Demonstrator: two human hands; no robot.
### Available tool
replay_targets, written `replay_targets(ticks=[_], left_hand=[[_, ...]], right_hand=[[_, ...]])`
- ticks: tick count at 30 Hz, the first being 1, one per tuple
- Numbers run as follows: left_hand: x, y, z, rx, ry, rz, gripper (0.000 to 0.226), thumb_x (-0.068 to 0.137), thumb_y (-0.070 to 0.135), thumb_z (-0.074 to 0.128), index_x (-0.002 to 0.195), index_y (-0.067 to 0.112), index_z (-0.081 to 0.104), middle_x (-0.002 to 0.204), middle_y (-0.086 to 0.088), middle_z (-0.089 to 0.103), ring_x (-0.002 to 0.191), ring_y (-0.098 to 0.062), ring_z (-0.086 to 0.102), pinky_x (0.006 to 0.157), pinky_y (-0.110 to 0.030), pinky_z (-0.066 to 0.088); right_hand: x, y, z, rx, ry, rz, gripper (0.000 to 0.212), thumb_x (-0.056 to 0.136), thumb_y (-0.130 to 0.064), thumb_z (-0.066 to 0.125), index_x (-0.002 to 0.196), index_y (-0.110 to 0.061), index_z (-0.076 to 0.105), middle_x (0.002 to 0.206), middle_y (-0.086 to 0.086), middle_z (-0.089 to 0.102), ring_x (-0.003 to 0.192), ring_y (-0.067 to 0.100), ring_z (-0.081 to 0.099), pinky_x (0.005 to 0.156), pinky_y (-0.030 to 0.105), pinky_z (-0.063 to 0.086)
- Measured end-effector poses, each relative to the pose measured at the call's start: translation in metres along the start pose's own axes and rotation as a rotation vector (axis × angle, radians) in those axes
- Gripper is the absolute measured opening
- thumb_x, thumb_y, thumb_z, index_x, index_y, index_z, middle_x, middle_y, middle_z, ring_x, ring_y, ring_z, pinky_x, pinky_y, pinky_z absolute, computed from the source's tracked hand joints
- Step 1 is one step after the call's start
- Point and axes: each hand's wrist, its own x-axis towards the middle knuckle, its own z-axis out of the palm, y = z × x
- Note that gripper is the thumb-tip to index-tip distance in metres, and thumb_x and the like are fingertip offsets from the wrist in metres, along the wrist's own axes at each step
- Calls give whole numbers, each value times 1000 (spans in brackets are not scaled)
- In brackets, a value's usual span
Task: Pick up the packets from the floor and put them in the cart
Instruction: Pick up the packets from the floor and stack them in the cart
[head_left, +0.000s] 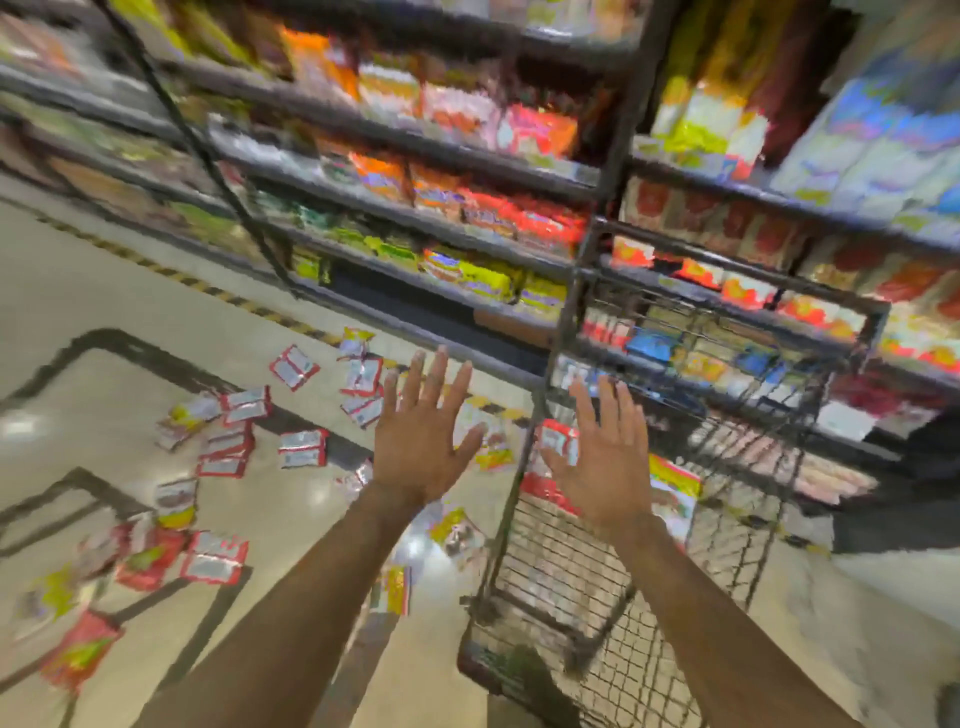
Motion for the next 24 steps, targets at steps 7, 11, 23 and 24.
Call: replay_targets(ticks=[7,11,23,24], left_hand=[[-158,-177,-65,-6,97,-278,76,101,72,19,166,34,10,175,-3,3,162,-32,3,128,-58,4],[-270,-277,-82,2,116,-436,78,100,72,24,166,31,18,175,-5,11,161,-33,8,129,-59,9],[-494,-471,-83,55,88,-818,81,95,73,29,163,28,31,173,-8,19,159,-34,18,126,-60,16],[-506,-483,-80,55,86,-846,81,95,74,29,163,29,29,174,-8,18,160,-33,16,127,-59,15]], right_hand=[[-46,-198,-19,9,85,-220,91,94,-81,29,166,-26,18,175,9,10,162,34,7,130,55,11],[-84,-312,-8,23,94,-353,88,96,-75,42,165,-25,22,175,10,14,161,35,10,129,57,16],[-162,-565,67,74,-64,-669,93,91,-75,45,165,-25,22,172,14,19,159,38,14,127,59,20],[-164,-581,73,70,-81,-685,93,90,-77,42,165,-26,21,173,13,18,159,38,13,128,58,19]])
